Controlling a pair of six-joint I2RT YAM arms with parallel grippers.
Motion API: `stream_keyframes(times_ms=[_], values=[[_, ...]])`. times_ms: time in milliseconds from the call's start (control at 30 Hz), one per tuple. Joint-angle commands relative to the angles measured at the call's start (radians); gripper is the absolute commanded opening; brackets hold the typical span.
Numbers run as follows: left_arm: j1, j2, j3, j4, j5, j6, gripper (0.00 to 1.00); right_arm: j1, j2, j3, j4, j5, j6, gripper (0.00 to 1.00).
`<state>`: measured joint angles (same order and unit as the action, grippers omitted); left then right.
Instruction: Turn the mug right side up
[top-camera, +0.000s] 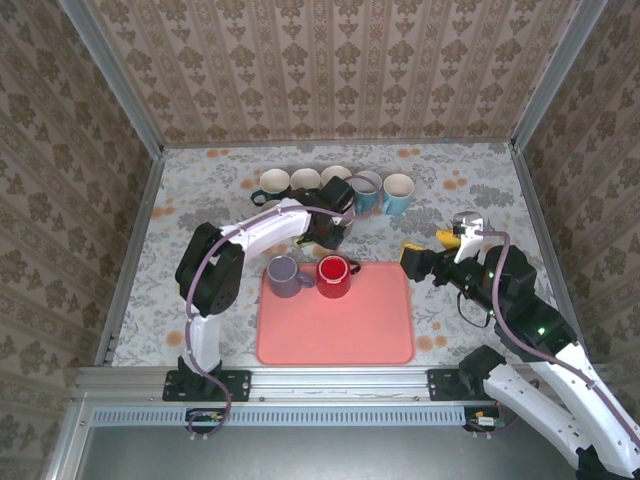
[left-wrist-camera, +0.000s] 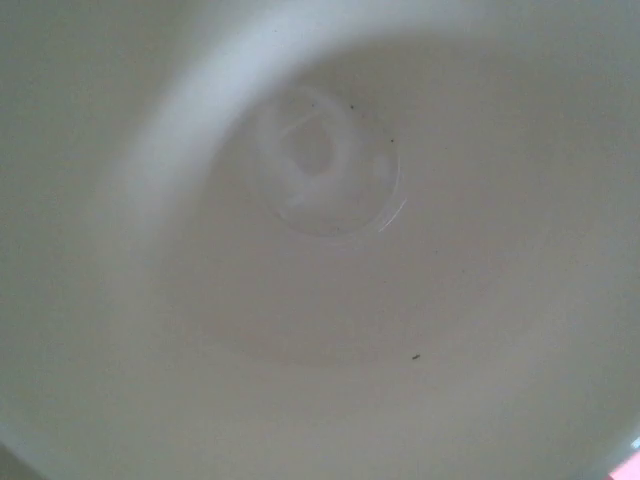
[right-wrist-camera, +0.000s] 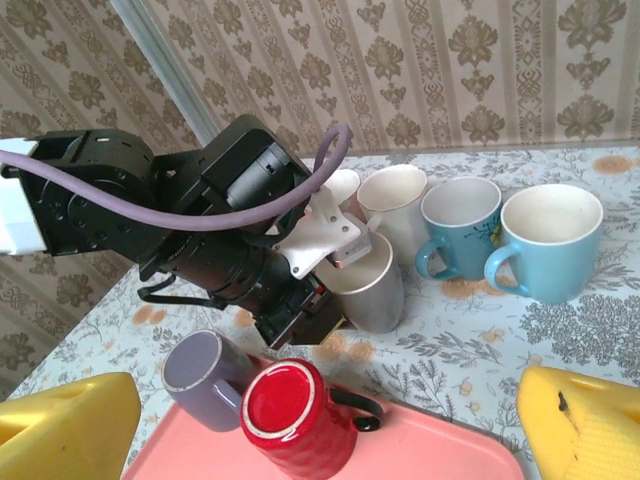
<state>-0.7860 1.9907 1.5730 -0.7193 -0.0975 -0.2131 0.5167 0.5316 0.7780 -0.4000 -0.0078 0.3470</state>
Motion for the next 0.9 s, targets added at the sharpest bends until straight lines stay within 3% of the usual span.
stream_keyframes(times_ms=[0,200,500,867], values=[[0.005,0.003,-0.011,0.021,-0.019,-0.019,0.0,-0.001,-0.016,-0.014,-0.008,-0.012,0.014,0.98],[0.005,0.018,-0.024,0.009,-0.018,-0.026,0.01,-0.001,-0.015,-0.019,-0.004,-0.012,0.017,0.98],[0.008,-0.026,-0.074,0.03,-0.002,-0.052,0.25,-0.001,-0.012,-0.011,-0.007,-0.021,0.009,0.98],[0.006,-0.145,-0.16,0.092,0.038,-0.072,0.3,0.003,0.003,-0.016,0.002,-0.038,0.031,0.98]])
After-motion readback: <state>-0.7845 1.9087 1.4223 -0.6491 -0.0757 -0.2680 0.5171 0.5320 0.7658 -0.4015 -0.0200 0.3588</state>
